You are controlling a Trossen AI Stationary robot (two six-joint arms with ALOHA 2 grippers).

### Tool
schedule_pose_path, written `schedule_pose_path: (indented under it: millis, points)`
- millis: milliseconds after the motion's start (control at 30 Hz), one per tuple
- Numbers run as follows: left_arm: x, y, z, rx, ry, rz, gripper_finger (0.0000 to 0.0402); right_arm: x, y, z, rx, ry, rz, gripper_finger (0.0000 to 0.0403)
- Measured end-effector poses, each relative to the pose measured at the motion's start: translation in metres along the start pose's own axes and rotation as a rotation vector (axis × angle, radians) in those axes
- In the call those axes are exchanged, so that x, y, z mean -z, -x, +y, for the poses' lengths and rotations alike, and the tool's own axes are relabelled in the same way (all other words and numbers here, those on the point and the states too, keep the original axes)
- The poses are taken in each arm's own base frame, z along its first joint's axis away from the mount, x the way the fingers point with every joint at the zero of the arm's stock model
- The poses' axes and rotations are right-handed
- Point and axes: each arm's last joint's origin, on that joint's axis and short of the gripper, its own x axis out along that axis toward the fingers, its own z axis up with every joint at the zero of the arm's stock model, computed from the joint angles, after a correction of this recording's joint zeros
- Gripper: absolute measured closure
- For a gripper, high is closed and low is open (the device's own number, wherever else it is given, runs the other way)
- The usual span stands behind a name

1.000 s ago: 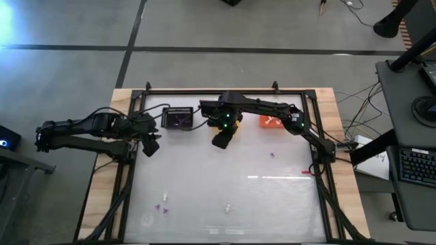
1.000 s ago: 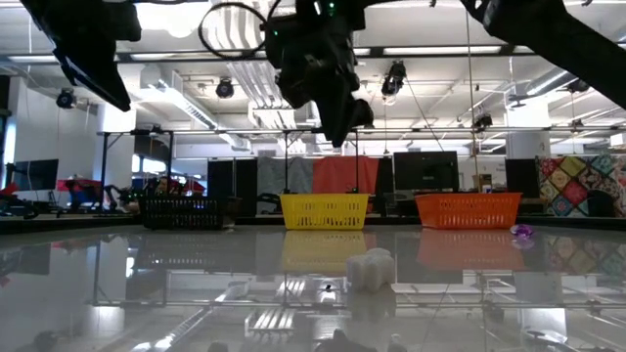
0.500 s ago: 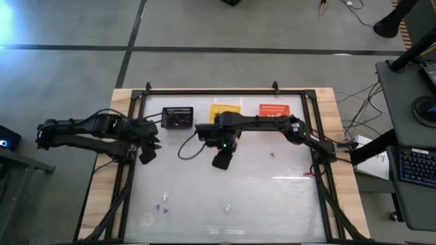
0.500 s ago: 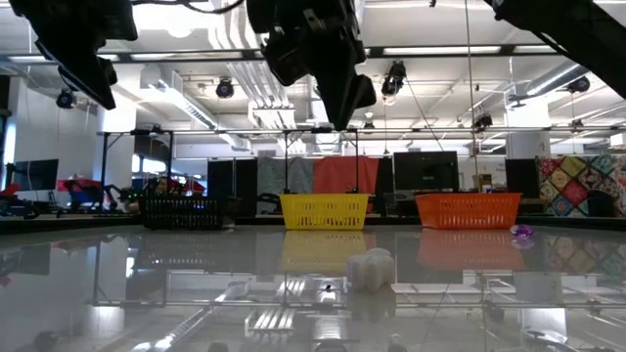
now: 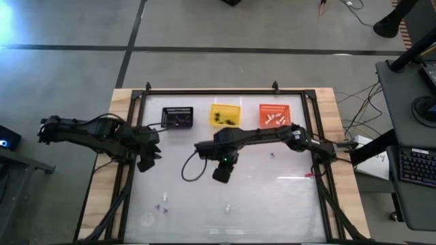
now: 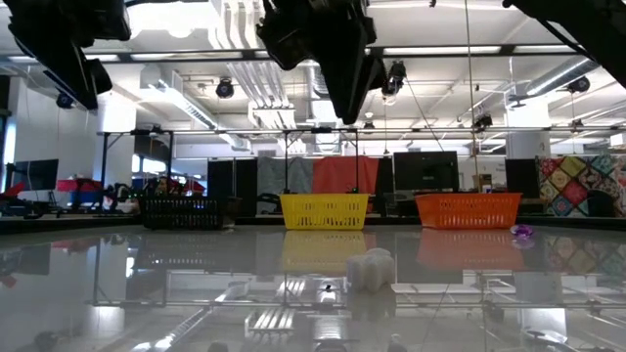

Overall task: Sort Halloween decoration
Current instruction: Put the white skeleton toy into the orange bin

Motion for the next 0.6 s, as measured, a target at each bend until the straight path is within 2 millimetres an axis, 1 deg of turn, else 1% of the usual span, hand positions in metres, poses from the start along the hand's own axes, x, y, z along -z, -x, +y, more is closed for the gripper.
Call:
schedule_pose_path:
  millis: [133,300,467,600]
  points:
    - [0.0,0.0,-0.002,0.013,-0.002,-0.007,0.0283,0.008,-0.004,0.015,0.028,-0.067,-0.003,0.0321]
    - [0.0,0.0,-0.002,0.013,-0.01,-0.006,0.0283,0.017,-0.009,0.035,0.063,-0.178,-0.066,0.0321]
    - [0.001,0.0,-0.002,0.007,-0.031,0.004,0.0283,0.024,-0.012,0.054,0.065,-0.331,-0.147,0.0321]
    - [0.004,0.0,0.0,-0.009,-0.067,0.034,0.0283,0.034,-0.016,0.07,0.063,-0.429,-0.161,0.0321]
